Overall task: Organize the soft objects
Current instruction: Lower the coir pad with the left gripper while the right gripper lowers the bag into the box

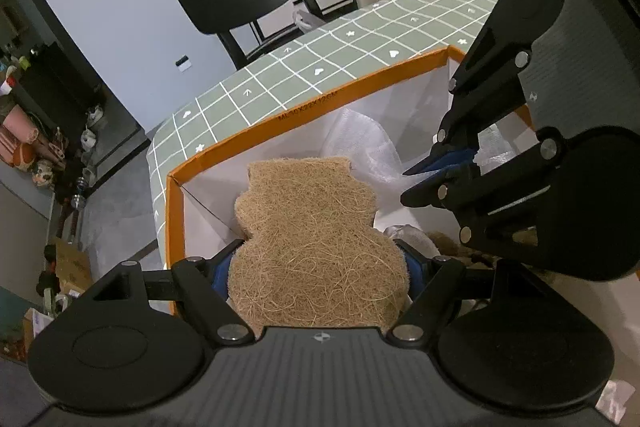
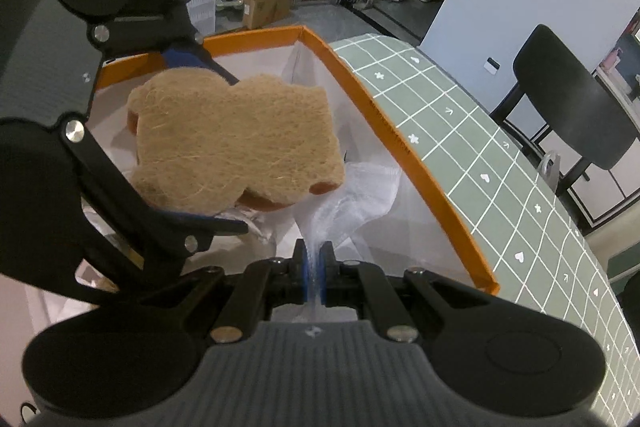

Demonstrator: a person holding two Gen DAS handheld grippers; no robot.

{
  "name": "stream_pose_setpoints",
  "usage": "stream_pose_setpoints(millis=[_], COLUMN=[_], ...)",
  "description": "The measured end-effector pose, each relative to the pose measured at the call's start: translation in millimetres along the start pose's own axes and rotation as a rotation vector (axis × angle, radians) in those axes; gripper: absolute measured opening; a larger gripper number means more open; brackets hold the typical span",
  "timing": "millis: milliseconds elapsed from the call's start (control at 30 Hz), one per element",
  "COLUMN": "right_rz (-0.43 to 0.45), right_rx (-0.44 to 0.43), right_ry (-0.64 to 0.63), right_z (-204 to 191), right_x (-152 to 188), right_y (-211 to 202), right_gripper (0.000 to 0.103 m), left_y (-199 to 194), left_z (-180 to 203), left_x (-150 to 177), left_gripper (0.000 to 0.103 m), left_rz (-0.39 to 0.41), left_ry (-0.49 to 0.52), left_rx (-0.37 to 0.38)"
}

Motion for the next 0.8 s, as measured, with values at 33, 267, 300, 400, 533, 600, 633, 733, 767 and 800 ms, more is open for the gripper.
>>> stream_pose_setpoints(millis=[33,267,300,400,533,600,633,733,767,800], right_rz=[-0.002,-0.034,-0.039,-0.053,-0.054,-0.057,-0.06,-0.059,-0.056,-0.058], right_rx=[0.0,0.0,0.002,-0.008,-0.015,-0.019,-0.022,-0.027,-0.017,-0.013], right_ry=[0.002,0.007,0.007,0.014,0.032,0.038,0.042,0.046,0.046,0.043], right_z=[0,7,6,7,10,12,12,16,17,17], right_x=[0,0,-1,-1,-4,-3,-4,-6,-6,-6], right_y=[2,17,19,24,27,28,28,26,25,26], right_gripper=[0.003,0.003,0.003,0.004,0.004,0.004,0.008,0.031,0.034,0.035], left_y=[0,12,13,16,19,19,20,19,18,16], left_z=[-1,0,0,0,6,8,7,8,10,11], left_x=[0,4,4,6,5,5,5,4,4,4], left_gripper=[0.089,0.089,0.089,0.09,0.093,0.094,0.095,0.097,0.097,0.097], left_rz=[-0.005,-0.048,-0.051,-0.061,-0.075,-0.075,-0.074,-0.076,-0.077,-0.078], left_ry=[-0.004,-0.022,-0.026,-0.032,0.012,0.01,0.009,0.023,0.033,0.04], left_rx=[0.002,0.016,0.019,0.025,0.002,-0.006,-0.009,-0.02,-0.024,-0.028])
Point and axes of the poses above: each gripper's, at about its wrist camera, not at the fingertips, and y roughly the way its jaws point, z to its right, x to its underside, the point moved 3 cm from there along y, roughly the way its jaws point, and after that the axes turned 2 degrees about z, right-handed, at the moved point
